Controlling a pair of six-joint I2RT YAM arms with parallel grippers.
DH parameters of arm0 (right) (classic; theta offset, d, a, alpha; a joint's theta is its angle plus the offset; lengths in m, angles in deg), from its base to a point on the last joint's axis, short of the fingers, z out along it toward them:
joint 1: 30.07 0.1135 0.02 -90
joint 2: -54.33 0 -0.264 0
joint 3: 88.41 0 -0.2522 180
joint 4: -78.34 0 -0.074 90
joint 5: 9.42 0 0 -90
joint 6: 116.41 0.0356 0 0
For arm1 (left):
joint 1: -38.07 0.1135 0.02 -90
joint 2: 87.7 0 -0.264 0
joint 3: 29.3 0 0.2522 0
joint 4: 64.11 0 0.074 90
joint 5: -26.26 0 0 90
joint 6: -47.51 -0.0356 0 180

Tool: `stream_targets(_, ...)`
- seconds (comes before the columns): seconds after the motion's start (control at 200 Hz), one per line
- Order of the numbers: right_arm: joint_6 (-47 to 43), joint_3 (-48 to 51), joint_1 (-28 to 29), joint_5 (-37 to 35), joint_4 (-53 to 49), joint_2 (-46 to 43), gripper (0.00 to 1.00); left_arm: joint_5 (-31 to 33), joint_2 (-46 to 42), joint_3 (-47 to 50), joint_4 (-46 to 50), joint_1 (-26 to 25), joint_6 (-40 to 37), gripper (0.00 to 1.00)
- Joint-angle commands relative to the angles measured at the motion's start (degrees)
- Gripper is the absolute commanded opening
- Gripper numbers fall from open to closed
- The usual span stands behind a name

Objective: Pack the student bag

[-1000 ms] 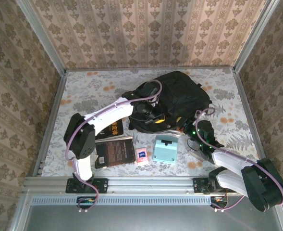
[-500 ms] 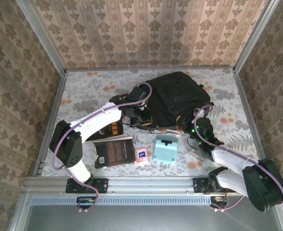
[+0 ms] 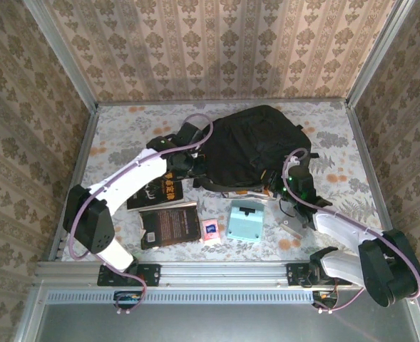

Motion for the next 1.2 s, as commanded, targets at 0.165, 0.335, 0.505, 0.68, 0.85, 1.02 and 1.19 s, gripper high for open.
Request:
stream_targets(0.165,-10.65,-11.55,-0.91,0.13,-8.75,5.38,0.00,8.42,-0.21,-4.14,2.92,2.00,-7.60,0.00)
stream_targets(0.335,-12.63,-21.12,-1.71,-4.58,-15.81,12.34,0.17,4.12,0.47,-5.64,0.47,1.48,-7.62,0.00)
stream_targets(0.505,-10.10,-32.47,-2.21,-1.71,-26.22,19.18,0.57,-3.39,4.30,-10.46,-3.17,0.77,-4.19,0.00)
stream_targets(0.68,-7.33,-32.28,-2.22,-6.55,-37.44,10.58,0.66,-7.24,7.73,-17.87,-4.53,0.25,-1.97,0.00)
stream_targets(0.85,-8.44,-33.02,-2.31,-9.09,-47.42,2.48,0.71,-7.10,10.31,-22.82,-3.16,-0.95,-1.81,0.00)
stream_targets(1.02,5.67,-31.27,-2.39,-7.50,-49.26,-4.65,0.79,-7.29,11.20,-25.22,-2.52,-2.16,-0.10,0.00)
stream_targets(1.19,26.12,-30.15,-1.34,2.30,-50.58,-5.96,0.68,-5.88,9.69,-25.49,-2.59,-4.42,3.32,0.00)
